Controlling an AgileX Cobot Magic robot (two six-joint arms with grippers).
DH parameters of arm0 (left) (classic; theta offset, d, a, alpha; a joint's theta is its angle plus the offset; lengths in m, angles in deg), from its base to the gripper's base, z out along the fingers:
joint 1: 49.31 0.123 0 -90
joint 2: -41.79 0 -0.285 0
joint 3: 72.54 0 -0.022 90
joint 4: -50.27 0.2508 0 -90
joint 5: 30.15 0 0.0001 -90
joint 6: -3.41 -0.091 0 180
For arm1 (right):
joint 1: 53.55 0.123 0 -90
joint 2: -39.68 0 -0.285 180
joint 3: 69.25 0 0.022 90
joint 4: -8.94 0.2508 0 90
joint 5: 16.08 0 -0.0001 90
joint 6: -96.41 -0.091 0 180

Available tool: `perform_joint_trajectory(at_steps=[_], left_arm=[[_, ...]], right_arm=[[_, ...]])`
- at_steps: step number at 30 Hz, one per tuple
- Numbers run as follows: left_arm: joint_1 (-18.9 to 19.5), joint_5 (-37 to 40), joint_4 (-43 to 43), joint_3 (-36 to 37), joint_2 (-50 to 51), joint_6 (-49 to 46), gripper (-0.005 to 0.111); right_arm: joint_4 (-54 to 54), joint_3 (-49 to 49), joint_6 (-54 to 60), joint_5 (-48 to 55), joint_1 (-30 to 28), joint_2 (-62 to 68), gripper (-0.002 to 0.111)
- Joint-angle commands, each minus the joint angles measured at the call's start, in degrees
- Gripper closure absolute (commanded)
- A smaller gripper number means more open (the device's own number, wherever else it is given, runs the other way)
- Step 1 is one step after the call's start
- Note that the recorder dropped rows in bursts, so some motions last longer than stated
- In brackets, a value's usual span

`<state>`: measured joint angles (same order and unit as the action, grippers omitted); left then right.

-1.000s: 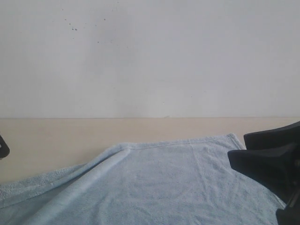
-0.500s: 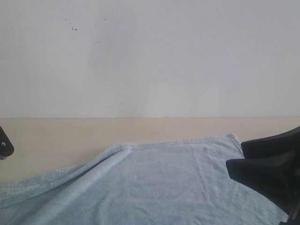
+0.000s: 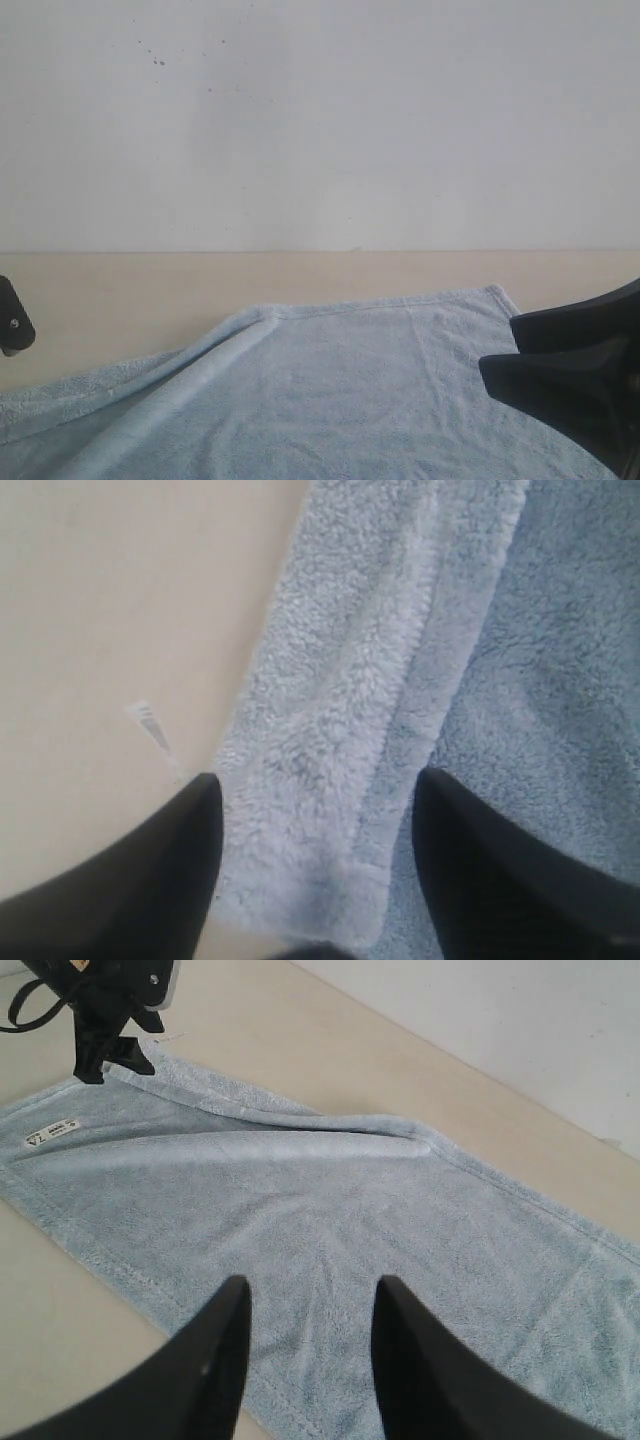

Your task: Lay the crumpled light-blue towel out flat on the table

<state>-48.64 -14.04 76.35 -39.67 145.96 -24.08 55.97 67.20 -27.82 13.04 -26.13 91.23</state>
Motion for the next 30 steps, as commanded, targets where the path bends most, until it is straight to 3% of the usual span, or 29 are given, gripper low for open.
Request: perform_joint_trajectory(at_steps=[1,13,17,22,30], left_arm=[[0.18,-1.83,-0.59,-0.13,2.29,0.0,0.052],[0.41,-3.9,2.0,-0.21,6.99,-0.39,0.054],[0.41,-4.35,2.38,-0.31,7.38,-0.39,0.069],[0.41,-3.95,3.28,-1.06,7.38,-0.39,0.103],[0.41,-4.66,3.28,-1.18,7.12,-0.39,0.103]], right_arm=[[0.26,-0.05,0.3,0.2,-0.07,-0.27,0.069],[0.26,-0.05,0.3,-0.24,-0.07,-0.27,0.069],[0.26,-0.05,0.3,-0.24,-0.07,-0.27,0.069],[0.26,-0.05,0.3,-0.24,-0.07,-0.27,0.069],[0.37,-0.05,0.19,-0.24,-0.07,-0.27,0.069]])
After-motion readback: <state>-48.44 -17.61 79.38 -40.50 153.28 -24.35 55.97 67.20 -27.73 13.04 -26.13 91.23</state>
